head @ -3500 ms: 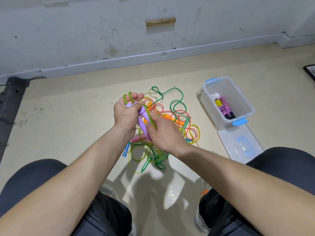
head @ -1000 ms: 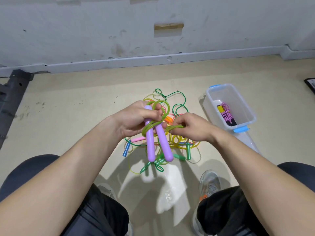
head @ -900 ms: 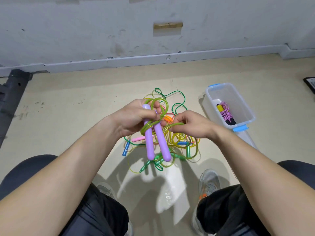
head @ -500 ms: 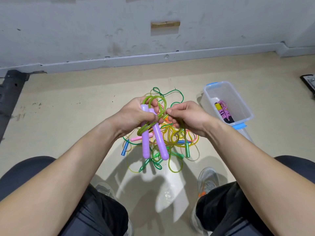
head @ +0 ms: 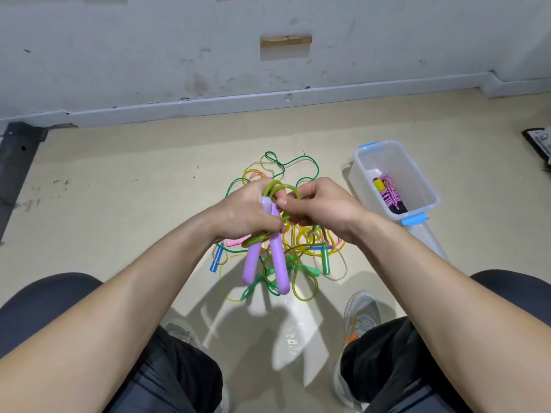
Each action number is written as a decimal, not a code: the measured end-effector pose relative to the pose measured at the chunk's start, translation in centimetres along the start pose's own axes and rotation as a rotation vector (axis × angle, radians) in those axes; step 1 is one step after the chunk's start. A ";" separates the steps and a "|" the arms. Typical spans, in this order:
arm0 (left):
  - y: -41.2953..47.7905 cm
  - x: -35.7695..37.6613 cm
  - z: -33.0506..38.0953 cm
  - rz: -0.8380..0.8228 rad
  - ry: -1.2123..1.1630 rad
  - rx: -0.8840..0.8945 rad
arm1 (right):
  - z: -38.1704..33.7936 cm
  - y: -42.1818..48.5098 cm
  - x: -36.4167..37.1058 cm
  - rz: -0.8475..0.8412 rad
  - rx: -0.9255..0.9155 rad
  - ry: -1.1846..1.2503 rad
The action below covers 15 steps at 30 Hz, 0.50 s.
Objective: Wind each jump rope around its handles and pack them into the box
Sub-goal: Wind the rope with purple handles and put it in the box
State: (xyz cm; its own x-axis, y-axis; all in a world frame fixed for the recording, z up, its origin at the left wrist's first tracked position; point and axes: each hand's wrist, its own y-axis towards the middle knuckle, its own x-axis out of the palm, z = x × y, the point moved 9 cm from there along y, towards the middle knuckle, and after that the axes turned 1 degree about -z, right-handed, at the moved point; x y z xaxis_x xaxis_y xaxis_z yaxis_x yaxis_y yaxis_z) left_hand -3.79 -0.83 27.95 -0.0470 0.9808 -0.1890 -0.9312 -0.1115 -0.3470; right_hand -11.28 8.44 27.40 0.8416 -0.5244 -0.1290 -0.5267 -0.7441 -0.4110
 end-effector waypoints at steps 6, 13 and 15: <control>0.0 0.3 0.3 -0.007 -0.036 -0.016 | 1.1 0.1 -0.4 0.042 0.059 0.139; 0.2 -0.7 -0.4 0.058 -0.010 -0.079 | 2.0 0.1 -1.2 0.161 0.093 0.273; 0.1 -0.6 -0.5 0.048 -0.030 -0.098 | 2.0 0.2 -1.4 0.183 0.087 0.254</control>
State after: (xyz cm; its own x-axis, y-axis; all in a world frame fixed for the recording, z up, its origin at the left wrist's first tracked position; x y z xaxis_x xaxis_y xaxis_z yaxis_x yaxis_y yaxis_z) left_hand -3.69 -1.56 27.58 -0.1032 0.9781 -0.1805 -0.8877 -0.1724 -0.4270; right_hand -12.33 9.82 25.64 0.6713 -0.7410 0.0170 -0.6453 -0.5956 -0.4785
